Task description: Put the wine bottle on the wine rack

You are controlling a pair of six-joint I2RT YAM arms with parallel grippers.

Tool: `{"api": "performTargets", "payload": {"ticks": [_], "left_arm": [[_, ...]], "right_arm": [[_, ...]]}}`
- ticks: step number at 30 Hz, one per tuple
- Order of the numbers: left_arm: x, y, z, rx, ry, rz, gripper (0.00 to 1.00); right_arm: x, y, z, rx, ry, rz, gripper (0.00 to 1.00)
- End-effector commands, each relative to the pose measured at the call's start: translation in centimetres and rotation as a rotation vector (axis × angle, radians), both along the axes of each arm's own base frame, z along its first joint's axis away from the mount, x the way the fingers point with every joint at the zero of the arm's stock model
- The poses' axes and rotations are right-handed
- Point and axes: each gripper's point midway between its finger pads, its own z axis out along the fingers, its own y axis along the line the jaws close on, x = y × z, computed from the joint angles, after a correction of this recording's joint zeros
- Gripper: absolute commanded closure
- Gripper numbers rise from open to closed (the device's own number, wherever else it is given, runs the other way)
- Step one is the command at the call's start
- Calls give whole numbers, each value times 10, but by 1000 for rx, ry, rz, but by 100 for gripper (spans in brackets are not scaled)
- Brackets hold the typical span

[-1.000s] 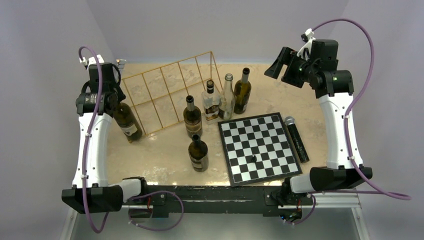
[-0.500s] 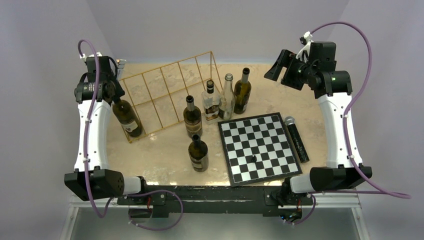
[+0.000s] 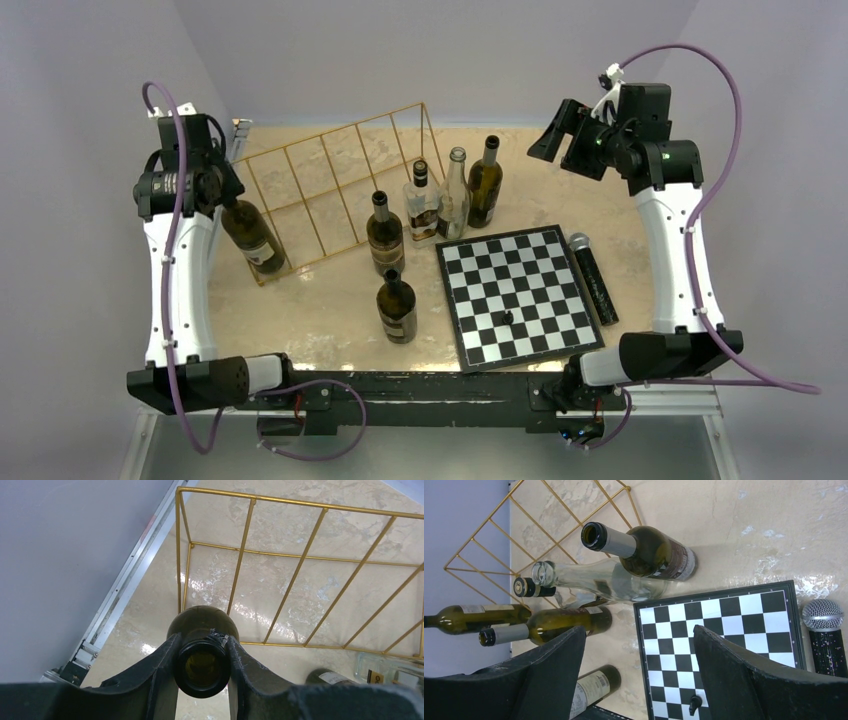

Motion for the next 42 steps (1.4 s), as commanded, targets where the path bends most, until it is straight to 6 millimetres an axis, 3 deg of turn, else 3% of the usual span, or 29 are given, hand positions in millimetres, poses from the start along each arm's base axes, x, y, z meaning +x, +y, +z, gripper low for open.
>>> {"api": "performTargets", "payload": {"ticks": [1,12,25,39,42], "left_arm": [[-8,-5,35,3,-146,-19,100],[-16,2,17,30,-115,11,100],[5,13,13,60,-117,46,100],[18,15,-26,39,-22,57,100],[22,17,-32,39,-17,64,92]], "right_arm": [[2,3,9,29,-21,7,17],[3,7,2,58,5,16,18],[-7,1,7,42,-13,-11,18],[-11,0,-5,55,14,-30,18],[-11,1,-6,55,19,-29,18]]}}
